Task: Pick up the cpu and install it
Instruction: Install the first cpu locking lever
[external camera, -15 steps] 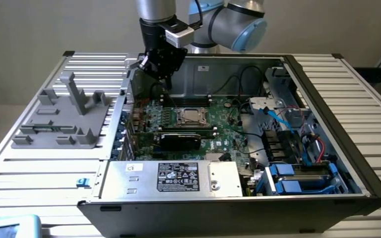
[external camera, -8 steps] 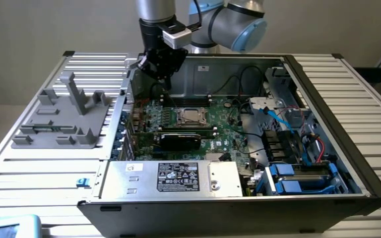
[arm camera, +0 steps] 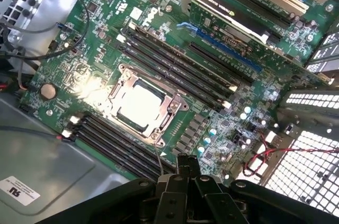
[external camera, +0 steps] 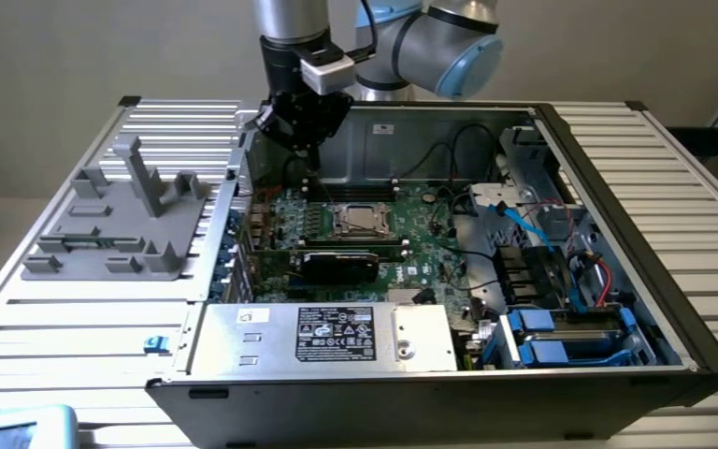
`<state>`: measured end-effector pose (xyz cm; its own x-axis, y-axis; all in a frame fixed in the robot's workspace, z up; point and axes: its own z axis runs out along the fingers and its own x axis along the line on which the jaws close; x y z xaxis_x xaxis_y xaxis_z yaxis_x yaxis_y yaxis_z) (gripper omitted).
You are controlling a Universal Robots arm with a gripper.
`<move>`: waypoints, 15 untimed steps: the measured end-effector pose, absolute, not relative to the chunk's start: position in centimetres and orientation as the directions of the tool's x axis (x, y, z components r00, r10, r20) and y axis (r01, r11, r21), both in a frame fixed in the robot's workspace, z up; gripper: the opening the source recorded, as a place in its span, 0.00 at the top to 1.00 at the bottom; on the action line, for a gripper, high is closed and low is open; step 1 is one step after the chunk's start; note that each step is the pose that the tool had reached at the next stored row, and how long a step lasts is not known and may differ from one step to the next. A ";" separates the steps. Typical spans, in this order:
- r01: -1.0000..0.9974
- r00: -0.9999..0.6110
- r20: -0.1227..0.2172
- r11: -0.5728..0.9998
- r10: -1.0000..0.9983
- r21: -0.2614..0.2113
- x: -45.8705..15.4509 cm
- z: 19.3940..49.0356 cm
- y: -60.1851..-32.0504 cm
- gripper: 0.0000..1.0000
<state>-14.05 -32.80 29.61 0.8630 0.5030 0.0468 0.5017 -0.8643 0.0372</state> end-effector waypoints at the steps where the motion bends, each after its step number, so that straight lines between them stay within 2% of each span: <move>1: 0.495 0.867 0.046 -0.868 0.496 0.036 -14.1 29.6 -32.8 0.89; 12: 0.476 0.878 0.045 -0.879 0.477 0.027 -14.1 29.5 -32.8 0.89; 15: 0.474 0.879 0.056 -0.880 0.474 0.006 -14.1 29.5 -32.8 0.89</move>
